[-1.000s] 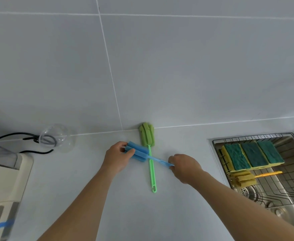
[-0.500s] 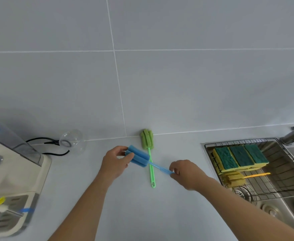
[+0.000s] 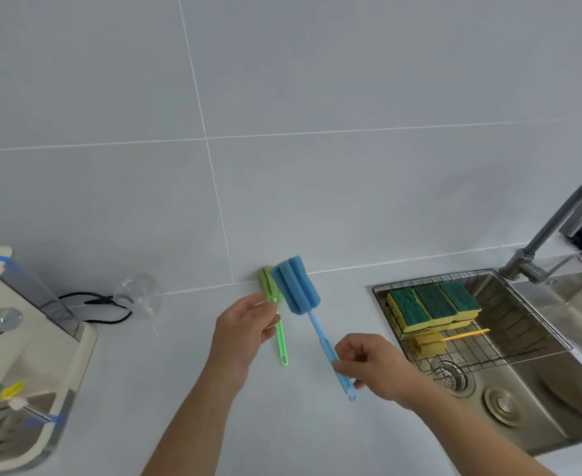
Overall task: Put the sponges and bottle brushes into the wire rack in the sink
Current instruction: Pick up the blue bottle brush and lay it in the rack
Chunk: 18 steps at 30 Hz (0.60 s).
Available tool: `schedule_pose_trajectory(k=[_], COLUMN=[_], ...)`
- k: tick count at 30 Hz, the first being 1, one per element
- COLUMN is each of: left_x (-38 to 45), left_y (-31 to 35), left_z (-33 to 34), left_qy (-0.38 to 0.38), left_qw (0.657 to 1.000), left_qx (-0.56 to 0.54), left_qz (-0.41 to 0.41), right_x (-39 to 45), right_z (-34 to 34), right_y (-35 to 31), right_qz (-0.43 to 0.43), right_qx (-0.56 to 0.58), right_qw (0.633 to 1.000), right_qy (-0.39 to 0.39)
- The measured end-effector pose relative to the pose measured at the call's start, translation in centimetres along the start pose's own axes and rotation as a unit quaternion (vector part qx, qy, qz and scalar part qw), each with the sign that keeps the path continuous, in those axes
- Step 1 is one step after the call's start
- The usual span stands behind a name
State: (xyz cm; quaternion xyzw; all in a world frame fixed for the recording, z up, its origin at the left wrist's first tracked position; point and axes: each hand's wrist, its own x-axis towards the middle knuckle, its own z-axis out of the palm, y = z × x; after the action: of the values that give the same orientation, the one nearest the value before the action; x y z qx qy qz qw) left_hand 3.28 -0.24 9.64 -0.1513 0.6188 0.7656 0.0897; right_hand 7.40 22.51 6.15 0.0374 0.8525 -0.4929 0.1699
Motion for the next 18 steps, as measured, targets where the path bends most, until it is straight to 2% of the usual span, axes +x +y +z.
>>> schedule_pose_trajectory(k=[3,8,14,18], left_x=[-1.6,-3.3,-3.7,-3.6], left_y=[-1.6,-3.0,-3.2,-3.4], left_z=[2.2,5.3,7.9,10.6], left_qy=[-0.033,-0.109,-0.083,-0.078], left_qw=[0.997,0.98,0.966,0.953], left_qx=[0.074,0.162,0.225,0.262], left_qz=[-0.005,0.036,0.094,0.128], right_x=[-1.3,-2.7,-3.2,-3.5], right_z=[0.4,0.2,-1.4,-4.2], right_y=[-0.1,-0.2,0.1,1.1], right_qz=[-0.004,-0.027,-0.032,-0.019], right_qx=[0.061,0.131,0.157,0.135], right_qw=[0.998,0.99,0.986,0.99], right_qy=[0.012,0.037,0.037,0.044])
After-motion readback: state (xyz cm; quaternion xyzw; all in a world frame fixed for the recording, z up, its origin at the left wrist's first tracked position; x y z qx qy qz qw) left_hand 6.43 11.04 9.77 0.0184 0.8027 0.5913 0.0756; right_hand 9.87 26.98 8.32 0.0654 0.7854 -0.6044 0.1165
